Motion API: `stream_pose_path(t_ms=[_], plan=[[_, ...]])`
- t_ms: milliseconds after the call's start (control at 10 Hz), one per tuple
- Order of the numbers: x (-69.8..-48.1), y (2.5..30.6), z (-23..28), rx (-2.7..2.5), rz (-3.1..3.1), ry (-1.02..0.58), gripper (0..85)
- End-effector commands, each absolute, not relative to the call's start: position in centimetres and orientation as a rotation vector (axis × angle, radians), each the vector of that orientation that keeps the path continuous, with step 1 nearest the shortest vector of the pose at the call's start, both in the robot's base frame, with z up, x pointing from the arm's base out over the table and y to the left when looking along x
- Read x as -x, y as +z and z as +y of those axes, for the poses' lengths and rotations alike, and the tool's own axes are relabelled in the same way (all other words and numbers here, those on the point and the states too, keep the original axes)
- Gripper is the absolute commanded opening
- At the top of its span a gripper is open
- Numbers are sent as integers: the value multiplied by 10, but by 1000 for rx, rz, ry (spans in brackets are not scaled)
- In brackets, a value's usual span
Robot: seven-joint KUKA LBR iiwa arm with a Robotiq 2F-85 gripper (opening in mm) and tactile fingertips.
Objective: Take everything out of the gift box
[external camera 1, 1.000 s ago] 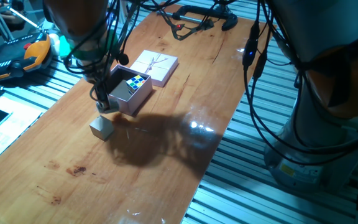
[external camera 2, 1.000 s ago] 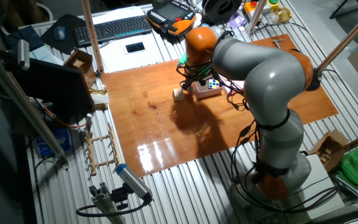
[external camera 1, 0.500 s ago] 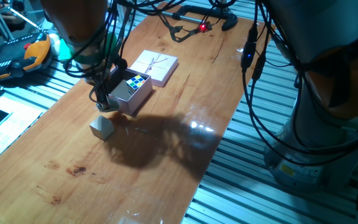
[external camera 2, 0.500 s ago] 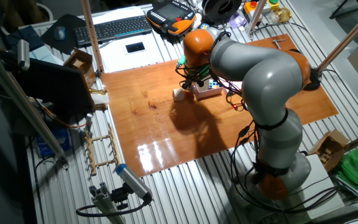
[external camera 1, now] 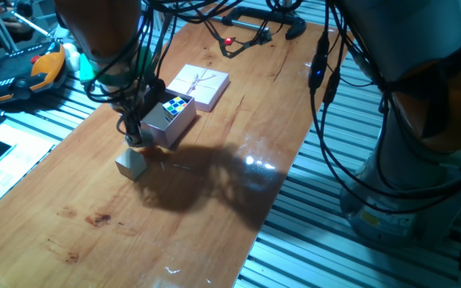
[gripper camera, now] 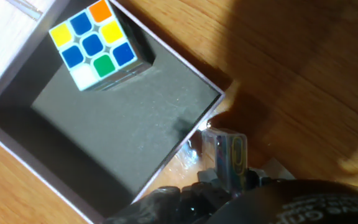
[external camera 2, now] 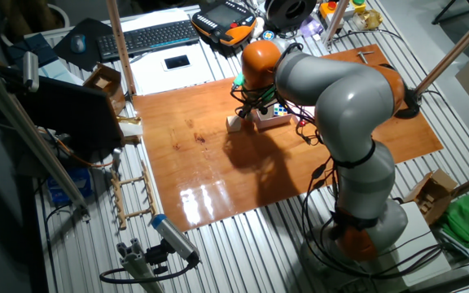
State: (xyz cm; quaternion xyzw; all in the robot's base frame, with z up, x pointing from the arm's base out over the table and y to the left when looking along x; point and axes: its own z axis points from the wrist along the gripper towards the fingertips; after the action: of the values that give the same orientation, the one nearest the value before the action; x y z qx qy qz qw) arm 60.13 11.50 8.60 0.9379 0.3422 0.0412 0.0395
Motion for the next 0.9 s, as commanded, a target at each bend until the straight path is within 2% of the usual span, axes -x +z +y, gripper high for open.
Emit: stream_pose_path(t_ms=[0, 200, 500, 600, 800], plan=[[-602, 84, 113, -2873, 1050, 126, 10], [-602, 79, 111, -2876, 1056, 126, 10], [-601, 75, 111, -2872, 1069, 121, 77], [-602, 72, 111, -2869, 1078, 119, 137], [-602, 71, 111, -2867, 1078, 102, 333]])
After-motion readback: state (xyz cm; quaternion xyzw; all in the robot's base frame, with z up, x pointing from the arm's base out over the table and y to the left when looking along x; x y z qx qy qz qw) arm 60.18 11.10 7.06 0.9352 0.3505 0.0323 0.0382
